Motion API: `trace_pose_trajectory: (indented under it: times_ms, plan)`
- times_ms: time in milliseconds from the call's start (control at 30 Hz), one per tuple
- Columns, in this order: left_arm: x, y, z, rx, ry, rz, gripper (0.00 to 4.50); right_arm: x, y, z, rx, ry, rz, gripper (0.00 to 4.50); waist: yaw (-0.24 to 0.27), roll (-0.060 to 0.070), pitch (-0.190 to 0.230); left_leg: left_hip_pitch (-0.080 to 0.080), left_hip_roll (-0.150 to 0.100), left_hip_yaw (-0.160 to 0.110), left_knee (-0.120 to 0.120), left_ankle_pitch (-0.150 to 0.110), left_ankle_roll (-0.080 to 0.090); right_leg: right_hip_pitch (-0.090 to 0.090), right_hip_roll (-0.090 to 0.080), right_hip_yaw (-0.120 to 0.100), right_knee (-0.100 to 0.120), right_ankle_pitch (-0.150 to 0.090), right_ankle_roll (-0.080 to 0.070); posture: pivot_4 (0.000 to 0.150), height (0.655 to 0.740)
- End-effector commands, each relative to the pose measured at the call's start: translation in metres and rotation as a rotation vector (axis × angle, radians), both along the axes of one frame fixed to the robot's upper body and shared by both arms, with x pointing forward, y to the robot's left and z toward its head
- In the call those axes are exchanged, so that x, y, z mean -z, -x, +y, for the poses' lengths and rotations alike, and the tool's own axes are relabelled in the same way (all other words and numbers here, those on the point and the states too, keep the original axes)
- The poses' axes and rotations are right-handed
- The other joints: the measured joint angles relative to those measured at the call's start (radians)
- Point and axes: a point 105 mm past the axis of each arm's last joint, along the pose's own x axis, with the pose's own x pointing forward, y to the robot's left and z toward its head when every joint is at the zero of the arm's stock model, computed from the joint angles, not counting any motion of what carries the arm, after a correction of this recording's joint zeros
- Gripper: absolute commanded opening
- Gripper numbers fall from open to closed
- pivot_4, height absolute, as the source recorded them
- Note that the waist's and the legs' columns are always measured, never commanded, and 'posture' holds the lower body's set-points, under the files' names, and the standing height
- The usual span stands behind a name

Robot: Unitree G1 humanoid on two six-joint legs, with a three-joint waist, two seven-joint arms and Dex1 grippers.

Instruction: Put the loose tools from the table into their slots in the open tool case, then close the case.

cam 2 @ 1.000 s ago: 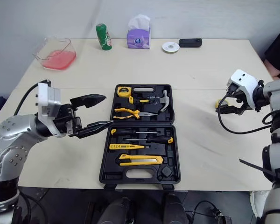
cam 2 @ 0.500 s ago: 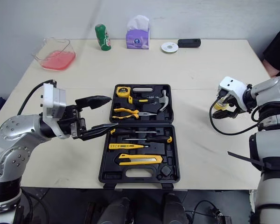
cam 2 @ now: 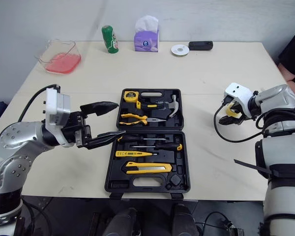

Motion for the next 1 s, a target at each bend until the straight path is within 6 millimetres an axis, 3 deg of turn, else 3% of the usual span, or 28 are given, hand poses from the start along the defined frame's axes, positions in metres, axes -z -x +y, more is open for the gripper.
trace_pose_trajectory:
  times_ms: [33, 233, 267, 333, 567, 833, 1000]
  plan:
    - [-0.010, 0.004, 0.001, 0.016, 0.007, -0.040, 4.48, 0.000, 0.001, -0.005, 0.044, -0.019, -0.004, 4.50, 0.000, 0.000, 0.000, 0.000, 0.000, 0.000, 0.000, 0.000, 0.000, 0.000, 0.000, 0.000, 0.000, 0.000, 0.000, 0.150, 0.7400]
    - [-0.010, 0.007, 0.001, 0.015, -0.002, -0.042, 4.48, 0.008, 0.009, -0.007, 0.075, -0.059, 0.086, 4.50, 0.000, 0.000, 0.000, 0.000, 0.000, 0.000, 0.000, 0.000, 0.000, 0.000, 0.000, 0.000, 0.000, 0.000, 0.000, 0.150, 0.7400]
    - [-0.010, 0.007, 0.001, 0.015, -0.002, -0.043, 4.50, 0.007, 0.009, -0.007, 0.074, -0.060, 0.082, 4.24, 0.000, 0.000, 0.000, 0.000, 0.000, 0.000, 0.000, 0.000, 0.000, 0.000, 0.000, 0.000, 0.000, 0.000, 0.000, 0.150, 0.7400]
    - [-0.011, 0.008, 0.001, 0.015, -0.001, -0.044, 4.50, 0.005, 0.008, -0.006, 0.073, -0.061, 0.070, 3.58, 0.000, 0.000, 0.000, 0.000, 0.000, 0.000, 0.000, 0.000, 0.000, 0.000, 0.000, 0.000, 0.000, 0.000, 0.000, 0.150, 0.7400]
    - [-0.009, 0.007, -0.002, 0.012, -0.012, -0.058, 4.50, 0.001, 0.007, -0.009, 0.066, -0.032, 0.057, 0.13, -0.001, 0.000, 0.000, 0.000, 0.000, 0.000, 0.001, 0.000, 0.000, 0.000, 0.000, 0.000, 0.001, 0.000, 0.000, 0.150, 0.7400]
    - [-0.008, 0.016, -0.009, 0.101, -0.027, -0.071, 4.50, -0.015, 0.009, -0.007, -0.040, -0.007, 0.030, 0.05, 0.000, 0.000, 0.000, 0.000, 0.000, 0.000, 0.001, 0.000, 0.000, 0.000, 0.000, 0.000, 0.001, 0.000, 0.000, 0.150, 0.7400]
    - [-0.001, 0.026, -0.010, 0.175, -0.059, -0.077, 4.50, -0.036, 0.016, 0.007, -0.168, -0.072, 0.038, 0.05, -0.003, 0.000, 0.000, 0.000, 0.000, 0.000, 0.001, 0.000, 0.000, 0.000, 0.000, 0.000, 0.001, 0.000, 0.000, 0.150, 0.7400]
